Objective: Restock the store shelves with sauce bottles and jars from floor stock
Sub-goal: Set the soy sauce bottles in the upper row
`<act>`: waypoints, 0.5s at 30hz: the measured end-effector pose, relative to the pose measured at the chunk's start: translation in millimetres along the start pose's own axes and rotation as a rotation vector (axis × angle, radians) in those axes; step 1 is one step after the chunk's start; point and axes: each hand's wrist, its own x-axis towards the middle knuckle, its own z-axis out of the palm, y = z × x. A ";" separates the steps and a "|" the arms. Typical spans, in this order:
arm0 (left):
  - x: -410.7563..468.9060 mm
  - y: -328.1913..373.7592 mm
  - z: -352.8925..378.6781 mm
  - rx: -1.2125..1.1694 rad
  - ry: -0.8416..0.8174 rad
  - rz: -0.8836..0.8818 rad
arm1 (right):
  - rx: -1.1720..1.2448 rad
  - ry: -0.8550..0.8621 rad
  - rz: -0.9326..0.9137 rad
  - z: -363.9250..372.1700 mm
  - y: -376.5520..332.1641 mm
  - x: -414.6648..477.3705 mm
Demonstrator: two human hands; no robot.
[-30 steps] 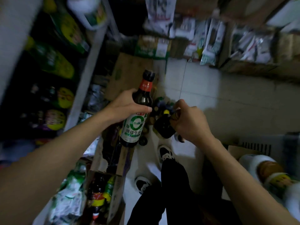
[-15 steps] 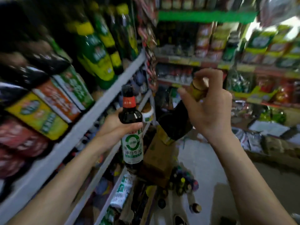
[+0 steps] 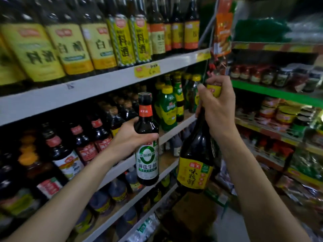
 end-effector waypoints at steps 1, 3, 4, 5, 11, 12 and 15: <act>-6.3 5.7 -6.9 -0.002 0.036 -0.002 | 0.039 -0.044 0.011 9.9 -5.4 7.0; -21.0 18.4 -22.2 -0.006 0.103 0.003 | 0.134 -0.106 0.056 30.3 -16.9 19.4; -28.6 25.5 -30.2 -0.001 0.142 0.006 | 0.188 -0.141 0.080 41.4 -22.8 24.6; -37.3 32.5 -38.5 0.010 0.186 0.004 | 0.242 -0.184 0.100 53.7 -28.1 28.1; -96.1 52.1 -87.1 0.100 0.477 -0.063 | 0.493 -0.456 0.198 132.9 -56.2 17.7; -107.8 51.4 -94.2 0.100 0.511 -0.078 | 0.510 -0.492 0.207 146.0 -60.2 10.5; -143.7 46.4 -112.2 0.084 0.620 -0.111 | 0.532 -0.594 0.204 180.2 -69.6 -15.1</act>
